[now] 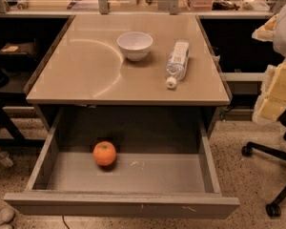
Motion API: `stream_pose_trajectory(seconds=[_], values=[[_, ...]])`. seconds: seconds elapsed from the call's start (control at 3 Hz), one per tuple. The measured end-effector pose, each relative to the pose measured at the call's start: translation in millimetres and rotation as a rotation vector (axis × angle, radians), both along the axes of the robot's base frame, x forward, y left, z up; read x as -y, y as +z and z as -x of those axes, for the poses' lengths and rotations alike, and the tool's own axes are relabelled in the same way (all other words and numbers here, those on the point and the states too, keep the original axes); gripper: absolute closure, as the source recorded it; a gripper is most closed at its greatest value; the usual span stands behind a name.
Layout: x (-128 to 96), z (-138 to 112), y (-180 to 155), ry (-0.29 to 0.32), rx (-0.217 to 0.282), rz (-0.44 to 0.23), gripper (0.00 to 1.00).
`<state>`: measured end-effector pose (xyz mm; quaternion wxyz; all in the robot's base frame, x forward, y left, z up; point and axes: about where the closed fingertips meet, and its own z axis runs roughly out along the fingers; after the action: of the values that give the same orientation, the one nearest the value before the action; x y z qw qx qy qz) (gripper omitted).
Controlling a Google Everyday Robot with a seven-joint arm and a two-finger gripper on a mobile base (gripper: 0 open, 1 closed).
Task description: Pick orange from top drawer and place on counter
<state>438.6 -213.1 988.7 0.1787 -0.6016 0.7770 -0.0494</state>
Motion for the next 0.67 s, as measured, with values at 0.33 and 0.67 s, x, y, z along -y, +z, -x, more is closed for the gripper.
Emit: stream_pose_trajectory(seconds=[0.33,0.67], values=[[0.0,0.0,0.0,0.000,0.000,0.000,0.00],[-8.1,9.6,-10.4,-0.005,-0.020,-0.019,0.00]])
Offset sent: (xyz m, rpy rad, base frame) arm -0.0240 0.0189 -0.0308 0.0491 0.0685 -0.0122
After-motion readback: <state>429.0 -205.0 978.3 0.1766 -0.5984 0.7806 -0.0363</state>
